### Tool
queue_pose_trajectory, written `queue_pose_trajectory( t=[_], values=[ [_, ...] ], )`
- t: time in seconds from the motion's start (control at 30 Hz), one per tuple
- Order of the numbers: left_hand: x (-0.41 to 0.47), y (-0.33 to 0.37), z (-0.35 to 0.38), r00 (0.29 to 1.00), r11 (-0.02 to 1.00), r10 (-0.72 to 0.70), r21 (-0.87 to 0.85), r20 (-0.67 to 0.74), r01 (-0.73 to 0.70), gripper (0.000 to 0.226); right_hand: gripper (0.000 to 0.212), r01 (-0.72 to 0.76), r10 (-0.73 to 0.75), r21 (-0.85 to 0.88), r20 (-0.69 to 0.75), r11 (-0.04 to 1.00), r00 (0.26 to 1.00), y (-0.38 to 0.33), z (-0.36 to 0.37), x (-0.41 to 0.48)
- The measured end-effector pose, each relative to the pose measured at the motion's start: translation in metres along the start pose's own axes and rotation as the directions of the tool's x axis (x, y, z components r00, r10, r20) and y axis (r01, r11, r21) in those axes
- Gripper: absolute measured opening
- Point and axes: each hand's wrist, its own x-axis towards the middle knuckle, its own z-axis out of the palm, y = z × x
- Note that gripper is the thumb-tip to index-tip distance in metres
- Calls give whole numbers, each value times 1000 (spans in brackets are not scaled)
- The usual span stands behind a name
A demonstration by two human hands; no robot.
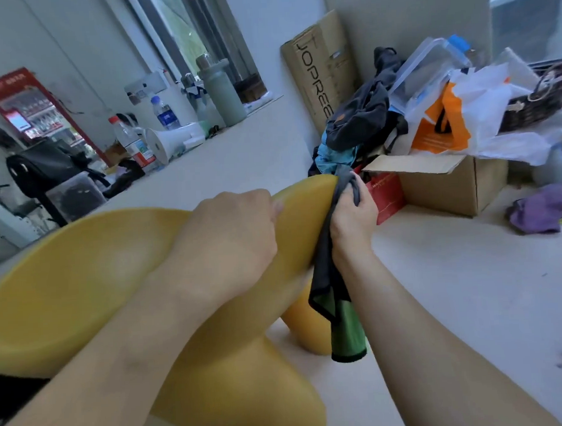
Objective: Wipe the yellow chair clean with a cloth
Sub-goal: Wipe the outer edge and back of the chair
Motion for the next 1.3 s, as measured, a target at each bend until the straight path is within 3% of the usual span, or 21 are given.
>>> queue_pose_trajectory(
  t=[0.13,0.23,0.3,0.37,0.43,0.5,0.53,0.63,0.7,0.73,0.83,0.93,1.0,1.03,1.1,1.17,1.23,1.3],
  values=[
    [12,3,-4,999,997,40,64,-28,-38,20,37,-12,12,15,7,1000,1000,4,-10,-34],
    [30,31,-2,987,968,152,209,-59,-136,4,42,252,-253,21,121,968,960,22,-17,-113],
    [38,47,-3,981,946,187,277,-44,-168,7,41,330,-329,2,105,944,939,20,-15,-112],
    [39,54,-1,982,931,183,330,-50,-156,10,37,181,-180,-65,23,981,983,28,-11,-52],
    [38,53,1,984,914,173,379,-49,-142,11,37,-40,40,7,2,999,999,28,-7,10],
    [49,49,2,985,937,163,322,-62,-135,12,44,-115,113,31,66,993,991,28,-9,18],
    [59,47,0,986,956,157,261,-64,-135,9,47,-87,81,43,119,995,990,26,-12,1],
    [84,43,-8,994,994,103,19,46,-104,25,42,110,-128,90,232,990,964,24,-23,-63],
    [87,44,-9,991,995,87,-65,102,-81,32,42,230,-244,90,198,969,949,28,-22,-60],
    [88,44,-8,991,995,84,-67,102,-78,34,40,209,-218,65,184,976,959,29,-20,-41],
    [87,43,-5,994,997,69,-48,85,-65,35,36,-35,30,20,212,999,977,55,-24,26],
    [83,46,-3,994,995,33,-101,101,-23,34,37,-396,370,24,310,918,876,120,-37,22],
    [82,46,-1,996,992,24,-124,84,-14,32,37,-544,491,111,309,832,815,139,-38,-2],
    [82,45,1,997,991,25,-129,74,-15,31,36,-536,483,150,282,831,829,135,-38,-7],
    [83,46,3,998,991,24,-135,61,-16,30,35,-369,341,192,166,909,925,104,-32,-7],
    [85,46,3,999,992,29,-122,46,-23,28,35,-77,46,225,143,971,989,62,-29,-7],
    [85,46,3,999,994,35,-101,36,-31,28,34,167,-206,225,165,960,965,36,-24,-10],
    [83,47,3,998,996,41,-80,57,-37,30,31,148,-165,160,98,976,981,45,-15,-1]
  ],
)
